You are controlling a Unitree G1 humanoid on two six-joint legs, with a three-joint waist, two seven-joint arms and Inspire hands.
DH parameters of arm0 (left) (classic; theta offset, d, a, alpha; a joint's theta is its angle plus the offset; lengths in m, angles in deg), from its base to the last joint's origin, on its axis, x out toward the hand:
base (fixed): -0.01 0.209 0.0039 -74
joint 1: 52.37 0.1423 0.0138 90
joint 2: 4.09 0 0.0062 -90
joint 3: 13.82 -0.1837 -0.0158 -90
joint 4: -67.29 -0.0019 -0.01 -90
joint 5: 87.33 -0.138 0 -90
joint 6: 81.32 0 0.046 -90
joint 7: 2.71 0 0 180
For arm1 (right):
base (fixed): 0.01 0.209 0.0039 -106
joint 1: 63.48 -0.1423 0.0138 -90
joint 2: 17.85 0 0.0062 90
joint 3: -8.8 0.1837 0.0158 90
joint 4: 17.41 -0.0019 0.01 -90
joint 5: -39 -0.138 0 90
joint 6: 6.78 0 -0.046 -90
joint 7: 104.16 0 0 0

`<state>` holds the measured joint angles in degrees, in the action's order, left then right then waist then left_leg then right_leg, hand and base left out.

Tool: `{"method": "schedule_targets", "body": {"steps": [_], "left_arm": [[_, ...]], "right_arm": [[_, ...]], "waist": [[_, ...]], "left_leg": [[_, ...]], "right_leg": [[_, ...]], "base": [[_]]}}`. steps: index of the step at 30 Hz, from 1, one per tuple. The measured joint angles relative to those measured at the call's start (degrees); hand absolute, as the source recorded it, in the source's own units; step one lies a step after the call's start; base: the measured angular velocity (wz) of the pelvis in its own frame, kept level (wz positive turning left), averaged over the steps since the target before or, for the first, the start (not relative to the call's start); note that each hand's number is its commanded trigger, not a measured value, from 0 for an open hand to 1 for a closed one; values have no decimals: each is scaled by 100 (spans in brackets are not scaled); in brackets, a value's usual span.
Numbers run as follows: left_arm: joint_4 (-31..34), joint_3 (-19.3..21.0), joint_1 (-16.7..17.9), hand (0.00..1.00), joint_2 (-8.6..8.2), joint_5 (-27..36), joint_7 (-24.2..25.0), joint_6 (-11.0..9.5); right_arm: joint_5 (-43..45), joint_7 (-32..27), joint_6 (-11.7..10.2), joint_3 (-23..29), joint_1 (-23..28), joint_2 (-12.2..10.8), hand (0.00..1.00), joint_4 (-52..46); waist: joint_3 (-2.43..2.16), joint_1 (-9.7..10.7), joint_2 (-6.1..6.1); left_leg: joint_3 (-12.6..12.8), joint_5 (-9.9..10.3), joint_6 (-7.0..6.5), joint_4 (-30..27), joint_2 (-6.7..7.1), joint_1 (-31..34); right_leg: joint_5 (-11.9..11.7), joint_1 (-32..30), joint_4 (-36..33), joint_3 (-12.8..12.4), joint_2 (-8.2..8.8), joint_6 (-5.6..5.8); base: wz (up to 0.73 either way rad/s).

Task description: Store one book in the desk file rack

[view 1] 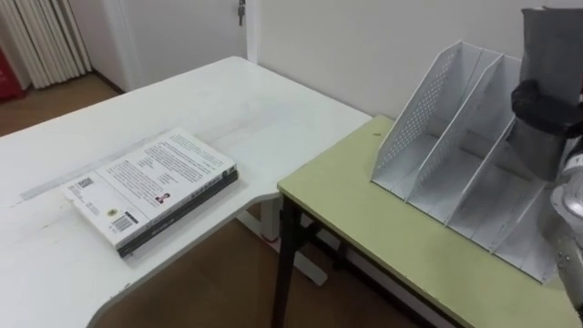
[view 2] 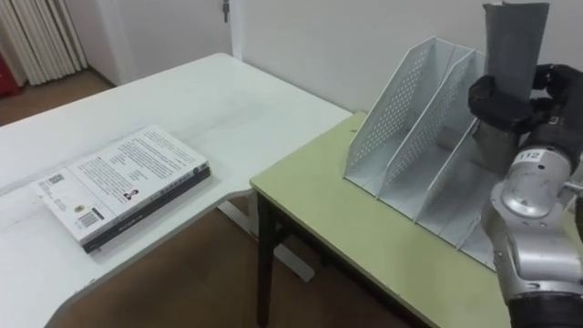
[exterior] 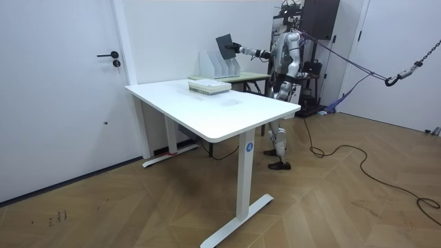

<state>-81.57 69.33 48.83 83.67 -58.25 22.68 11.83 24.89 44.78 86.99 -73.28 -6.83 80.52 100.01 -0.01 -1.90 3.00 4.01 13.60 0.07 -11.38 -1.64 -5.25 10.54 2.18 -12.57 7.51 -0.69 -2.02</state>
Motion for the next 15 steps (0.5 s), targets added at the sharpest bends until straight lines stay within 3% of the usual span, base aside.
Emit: {"method": "schedule_targets", "body": {"steps": [4, 5, 6, 7, 15], "left_arm": [[4, 23, -25, 0, 21, 0, -3, 144], [4, 27, -26, 0, 24, 2, -3, 177], [4, 27, -26, 0, 24, 2, -4, 187], [4, 31, -25, 0, 23, 2, -8, 195], [51, 49, -16, 0, 22, 5, -127, 287]], "right_arm": [[-133, -2, 16, 6, -44, 76, 97, 99], [-134, -1, 42, 8, -44, 76, 74, 100], [-134, -1, 66, 11, -44, 77, 58, 100], [-139, -4, 119, 16, -45, 78, 0, 100], [-609, -15, 212, 14, -58, 128, 0, 115]], "waist": [[-1, 8, -5], [-4, 16, -11], [-5, 21, -13], [-6, 25, -13], [-17, 17, -33]], "left_leg": [[-1, -1, -1, -4, 3, -4], [-1, -1, -1, -6, 4, -3], [-2, -1, -1, -7, 5, -2], [-6, -1, -1, -7, 7, 0], [-4, -1, -1, -20, 12, 18]], "right_leg": [[0, 4, -2, -2, 2, 0], [0, 4, -4, -2, 3, 0], [0, 5, -5, -1, 4, 1], [0, 5, -5, 0, 4, 1], [1, -10, -4, -3, 9, 2]], "base": [[0], [0], [0], [0], [0]]}}
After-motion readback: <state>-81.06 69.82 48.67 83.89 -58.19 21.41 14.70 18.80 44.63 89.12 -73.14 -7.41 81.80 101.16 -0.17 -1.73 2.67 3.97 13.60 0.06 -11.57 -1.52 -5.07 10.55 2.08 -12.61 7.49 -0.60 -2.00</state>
